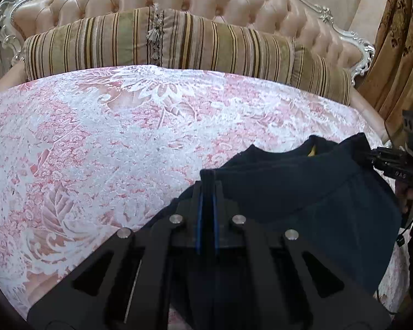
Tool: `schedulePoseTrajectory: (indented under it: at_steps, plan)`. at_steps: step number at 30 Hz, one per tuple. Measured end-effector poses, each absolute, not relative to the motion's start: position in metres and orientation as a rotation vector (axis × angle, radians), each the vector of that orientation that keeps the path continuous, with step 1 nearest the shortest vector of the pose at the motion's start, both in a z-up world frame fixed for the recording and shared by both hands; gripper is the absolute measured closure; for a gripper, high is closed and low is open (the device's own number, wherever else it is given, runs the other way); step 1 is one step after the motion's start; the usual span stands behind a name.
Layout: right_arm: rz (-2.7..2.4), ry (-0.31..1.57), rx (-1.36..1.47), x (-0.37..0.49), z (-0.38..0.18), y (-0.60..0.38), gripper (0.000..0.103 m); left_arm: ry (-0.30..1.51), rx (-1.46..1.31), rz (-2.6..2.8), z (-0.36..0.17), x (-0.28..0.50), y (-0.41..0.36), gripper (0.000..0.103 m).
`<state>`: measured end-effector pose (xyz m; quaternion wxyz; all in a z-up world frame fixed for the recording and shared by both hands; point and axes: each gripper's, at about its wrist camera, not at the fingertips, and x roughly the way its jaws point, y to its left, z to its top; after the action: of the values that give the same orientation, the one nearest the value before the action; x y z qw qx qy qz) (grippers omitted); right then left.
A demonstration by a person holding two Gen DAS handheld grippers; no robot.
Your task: Fold clothes
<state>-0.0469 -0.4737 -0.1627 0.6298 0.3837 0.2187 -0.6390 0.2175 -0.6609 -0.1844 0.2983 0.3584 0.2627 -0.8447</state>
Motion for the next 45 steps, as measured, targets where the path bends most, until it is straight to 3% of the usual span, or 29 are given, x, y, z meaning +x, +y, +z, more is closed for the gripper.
schedulePoseTrajectory:
  at_steps: [9, 19, 20, 22, 24, 27, 34, 45]
  plan:
    - [-1.466, 0.478, 0.854, -0.052, -0.156, -0.487, 0.085, 0.686, 0.896, -2.263, -0.161, 0.213, -0.672, 0.096]
    - [-1.455, 0.508, 0.865, -0.059, -0.166, -0.509, 0.085, 0.718, 0.945, -2.225, -0.183, 0.209, -0.686, 0.095]
    - [-1.46, 0.509, 0.864, -0.059, -0.166, -0.509, 0.083, 0.712, 0.94, -2.222, -0.183, 0.21, -0.686, 0.09]
    - [-1.475, 0.518, 0.866, -0.06, -0.164, -0.507, 0.066, 0.714, 0.914, -2.219, -0.178, 0.218, -0.685, 0.086]
    - [-1.514, 0.543, 0.858, -0.063, -0.159, -0.502, 0.045, 0.7, 0.893, -2.203, -0.171, 0.229, -0.683, 0.074]
    - [-1.554, 0.536, 0.829, -0.072, -0.144, -0.48, 0.038, 0.679, 0.836, -2.167, -0.158, 0.264, -0.669, 0.073]
    - [-1.641, 0.397, 0.817, -0.064, -0.126, -0.378, 0.037, 0.859, 0.611, -2.236, -0.168, 0.351, -0.591, 0.073]
    - [-1.614, 0.25, 0.902, -0.04, -0.153, -0.328, 0.034, 1.003, 0.581, -2.277, -0.2, 0.355, -0.562, 0.073]
